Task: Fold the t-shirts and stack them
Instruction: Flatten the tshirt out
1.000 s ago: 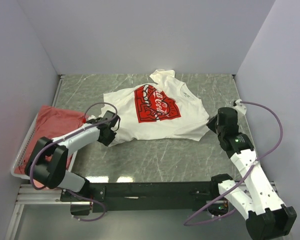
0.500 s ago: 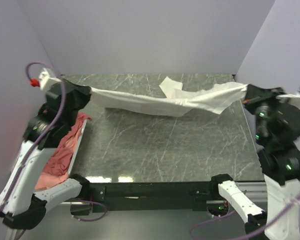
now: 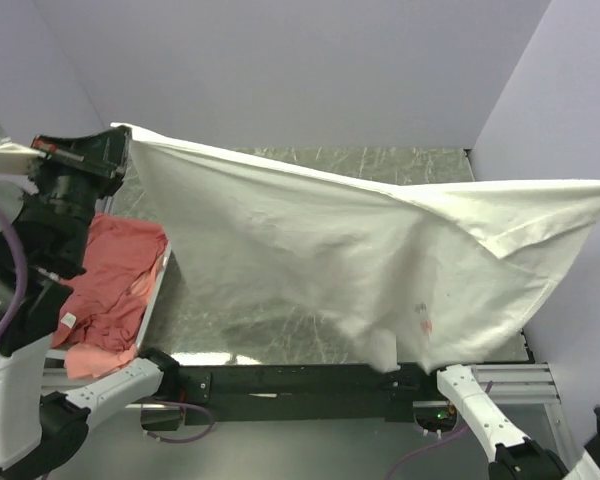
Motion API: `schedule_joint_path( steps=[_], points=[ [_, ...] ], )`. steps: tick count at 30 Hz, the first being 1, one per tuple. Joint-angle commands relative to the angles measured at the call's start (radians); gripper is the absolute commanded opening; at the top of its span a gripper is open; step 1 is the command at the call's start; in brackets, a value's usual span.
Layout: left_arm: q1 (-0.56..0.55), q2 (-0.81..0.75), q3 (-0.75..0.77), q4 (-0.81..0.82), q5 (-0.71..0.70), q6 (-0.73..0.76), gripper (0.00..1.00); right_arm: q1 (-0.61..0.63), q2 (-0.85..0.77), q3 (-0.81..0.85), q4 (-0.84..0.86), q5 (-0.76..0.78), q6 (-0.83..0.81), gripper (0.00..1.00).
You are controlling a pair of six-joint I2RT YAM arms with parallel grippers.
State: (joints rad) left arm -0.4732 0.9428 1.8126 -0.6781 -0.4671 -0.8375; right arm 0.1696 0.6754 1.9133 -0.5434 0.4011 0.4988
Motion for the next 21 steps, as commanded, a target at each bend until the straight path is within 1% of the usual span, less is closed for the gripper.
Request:
schedule_joint_path(
  steps=[1, 3, 5, 6, 7, 8, 9, 10, 11, 12, 13, 14, 15, 16, 17, 18, 19, 20, 21],
  points=[
    [0.004, 0.092, 0.001, 0.106, -0.024, 0.083, 0.01, -0.004, 0.136, -0.082, 0.121, -0.024, -0.045, 0.0],
    [0.005, 0.149, -0.015, 0.182, -0.03, 0.11, 0.0, -0.005, 0.185, -0.108, 0.172, -0.036, -0.052, 0.0],
    [0.025, 0.201, -0.016, 0.23, 0.001, 0.129, 0.01, -0.005, 0.265, -0.122, 0.227, -0.062, -0.063, 0.0],
    [0.04, 0.259, -0.015, 0.276, 0.028, 0.129, 0.01, -0.005, 0.292, -0.132, 0.246, -0.074, -0.068, 0.0],
    [0.091, 0.29, -0.015, 0.3, 0.069, 0.124, 0.0, -0.005, 0.352, -0.135, 0.264, -0.083, -0.077, 0.0],
    [0.123, 0.321, -0.016, 0.325, 0.146, 0.103, 0.0, -0.005, 0.384, -0.137, 0.301, -0.102, -0.08, 0.0],
    [0.154, 0.386, -0.015, 0.389, 0.192, 0.095, 0.0, -0.005, 0.42, -0.128, 0.319, -0.11, -0.088, 0.0],
    [0.2, 0.424, -0.006, 0.412, 0.22, 0.089, 0.0, -0.005, 0.497, -0.11, 0.33, -0.113, -0.1, 0.0],
    [0.217, 0.506, 0.038, 0.434, 0.264, 0.086, 0.0, -0.007, 0.542, -0.084, 0.342, -0.122, -0.111, 0.0],
    [0.234, 0.552, 0.069, 0.451, 0.287, 0.086, 0.0, -0.007, 0.588, -0.023, 0.347, -0.128, -0.12, 0.0],
    [0.264, 0.597, 0.105, 0.481, 0.309, 0.086, 0.0, -0.007, 0.669, 0.01, 0.356, -0.134, -0.138, 0.0],
    [0.28, 0.687, 0.188, 0.494, 0.336, 0.084, 0.0, -0.012, 0.709, 0.048, 0.364, -0.14, -0.146, 0.0],
    [0.292, 0.733, 0.239, 0.5, 0.378, 0.083, 0.0, -0.012, 0.749, 0.144, 0.361, -0.137, -0.155, 0.0],
    [0.313, 0.816, 0.357, 0.497, 0.398, 0.077, 0.0, -0.013, 0.827, 0.206, 0.341, -0.134, -0.172, 0.0],
    [0.324, 0.855, 0.417, 0.497, 0.418, 0.08, 0.0, -0.013, 0.864, 0.267, 0.332, -0.134, -0.183, 0.0],
    [0.332, 0.891, 0.479, 0.494, 0.447, 0.078, 0.0, -0.015, 0.897, 0.393, 0.324, -0.124, -0.195, 0.0],
    [0.353, 0.922, 0.541, 0.483, 0.458, 0.078, 0.0, -0.015, 0.949, 0.452, 0.319, -0.116, -0.213, 0.0],
    [0.363, 0.965, 0.636, 0.491, 0.458, 0.075, 0.0, -0.016, 0.967, 0.501, 0.322, -0.116, -0.22, 0.0],
    [0.389, 0.975, 0.665, 0.503, 0.502, 0.068, 0.0, -0.016, 0.977, 0.566, 0.33, -0.095, -0.227, 0.0]
  ],
)
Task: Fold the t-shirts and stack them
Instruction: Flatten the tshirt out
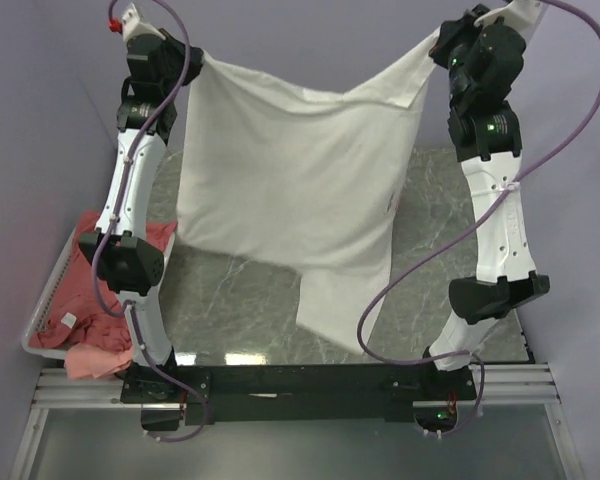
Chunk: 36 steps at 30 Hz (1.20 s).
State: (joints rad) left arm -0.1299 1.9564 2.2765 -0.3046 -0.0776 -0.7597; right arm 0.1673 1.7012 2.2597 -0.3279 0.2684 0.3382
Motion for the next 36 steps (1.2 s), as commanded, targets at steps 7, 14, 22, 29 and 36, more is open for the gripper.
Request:
schedule_joint_path(
  steps=[7, 14, 22, 29, 36],
  points=[
    [0.153, -0.166, 0.036, 0.265, 0.2, -0.078, 0.0, -0.02, -0.269, -0.064, 0.267, 0.057, -0.008, 0.0],
    [0.156, -0.437, -0.578, 0.285, 0.259, -0.179, 0.0, -0.02, -0.607, -0.682, 0.179, 0.121, 0.143, 0.0],
    [0.136, -0.698, -1.325, 0.24, 0.24, -0.311, 0.01, -0.022, -0.937, -1.461, 0.004, -0.021, 0.407, 0.05],
    [0.006, -0.778, -1.643, 0.174, 0.133, -0.349, 0.05, -0.022, -1.02, -1.866, 0.003, -0.213, 0.536, 0.37],
    [-0.019, -0.89, -1.683, 0.044, 0.029, -0.339, 0.13, -0.02, -1.109, -1.809, -0.137, -0.134, 0.556, 0.77]
  ],
)
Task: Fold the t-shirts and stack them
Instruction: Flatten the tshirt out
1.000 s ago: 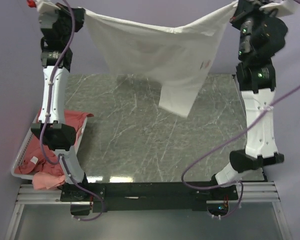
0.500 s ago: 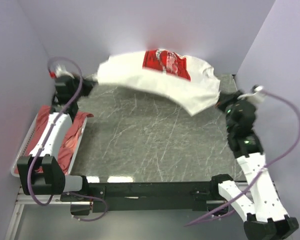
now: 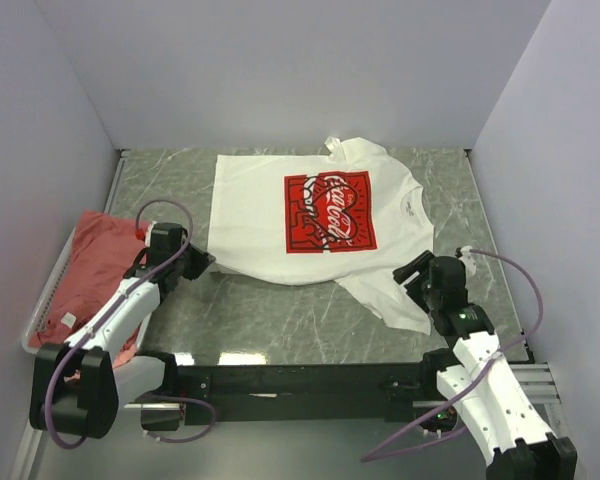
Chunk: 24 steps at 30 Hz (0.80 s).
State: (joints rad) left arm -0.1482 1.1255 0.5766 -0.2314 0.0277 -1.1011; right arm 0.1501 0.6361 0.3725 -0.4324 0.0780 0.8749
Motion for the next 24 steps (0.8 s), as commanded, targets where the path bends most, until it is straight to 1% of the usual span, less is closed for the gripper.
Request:
schedule_joint_path(
  steps=[1, 3, 4, 7, 8, 14, 16, 18, 20, 24],
  points=[
    [0.001, -0.061, 0.025, -0.031, -0.09, 0.01, 0.13, -0.004, -0.032, 0.116, -0.038, 0.106, 0.007, 0.77],
    [0.001, -0.035, 0.076, -0.069, -0.101, 0.03, 0.11, -0.004, 0.005, 0.16, -0.067, 0.152, -0.005, 0.77],
    [-0.001, -0.021, 0.095, -0.083, -0.104, 0.036, 0.07, -0.003, 0.06, 0.202, -0.078, 0.213, -0.013, 0.77],
    [-0.002, 0.01, 0.121, -0.106, -0.089, 0.047, 0.05, -0.004, 0.163, 0.253, -0.109, 0.32, -0.007, 0.77],
    [-0.002, 0.013, 0.117, -0.105, -0.086, 0.052, 0.06, -0.004, 0.187, 0.261, -0.117, 0.33, -0.002, 0.77],
    [-0.002, 0.04, 0.129, -0.106, -0.068, 0.067, 0.07, -0.024, 0.313, 0.266, -0.196, 0.341, 0.056, 0.76],
    [-0.002, 0.054, 0.132, -0.105, -0.063, 0.07, 0.07, -0.065, 0.33, 0.258, -0.206, 0.325, 0.049, 0.75],
    [-0.002, 0.059, 0.131, -0.094, -0.054, 0.073, 0.07, -0.104, 0.341, 0.247, -0.191, 0.29, 0.036, 0.73],
    [-0.002, 0.062, 0.117, -0.069, -0.037, 0.072, 0.07, -0.164, 0.372, 0.246, -0.177, 0.272, 0.012, 0.68],
    [-0.004, 0.083, 0.101, -0.04, 0.004, 0.076, 0.06, -0.213, 0.47, 0.276, -0.123, 0.24, -0.027, 0.63]
  ],
)
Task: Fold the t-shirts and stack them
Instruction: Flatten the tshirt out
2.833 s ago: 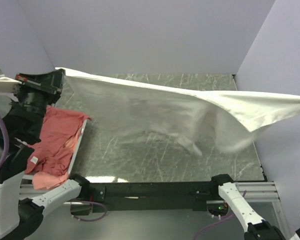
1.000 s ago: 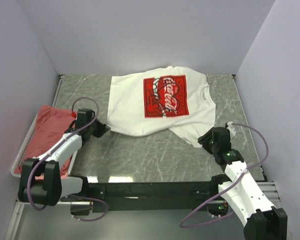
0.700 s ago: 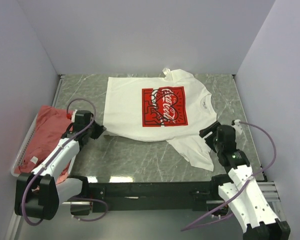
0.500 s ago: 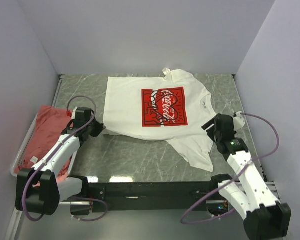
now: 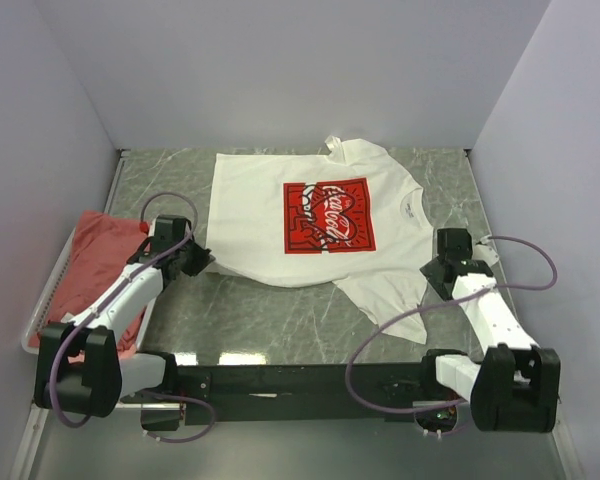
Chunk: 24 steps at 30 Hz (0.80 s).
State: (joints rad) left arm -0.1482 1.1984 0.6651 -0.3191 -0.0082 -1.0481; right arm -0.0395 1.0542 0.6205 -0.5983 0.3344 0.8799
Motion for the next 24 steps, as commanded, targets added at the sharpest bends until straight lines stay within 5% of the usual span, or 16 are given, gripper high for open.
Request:
schedule_joint_path(
  steps=[1, 17, 19, 21, 24],
  points=[
    [-0.002, 0.013, 0.011, 0.051, 0.043, 0.025, 0.06, -0.026, 0.091, 0.034, 0.055, -0.044, -0.042, 0.6],
    [-0.002, 0.038, 0.059, 0.028, 0.077, 0.06, 0.05, -0.031, 0.334, 0.042, 0.196, -0.12, -0.015, 0.5],
    [-0.002, 0.041, 0.064, 0.023, 0.074, 0.063, 0.05, -0.031, 0.33, 0.039, 0.193, -0.109, -0.016, 0.39],
    [-0.002, 0.043, 0.067, 0.015, 0.067, 0.068, 0.05, -0.03, 0.316, 0.048, 0.169, -0.086, -0.019, 0.17],
    [-0.004, 0.035, 0.065, -0.003, 0.045, 0.076, 0.05, -0.033, 0.25, 0.08, 0.111, -0.043, -0.042, 0.03]
  ],
)
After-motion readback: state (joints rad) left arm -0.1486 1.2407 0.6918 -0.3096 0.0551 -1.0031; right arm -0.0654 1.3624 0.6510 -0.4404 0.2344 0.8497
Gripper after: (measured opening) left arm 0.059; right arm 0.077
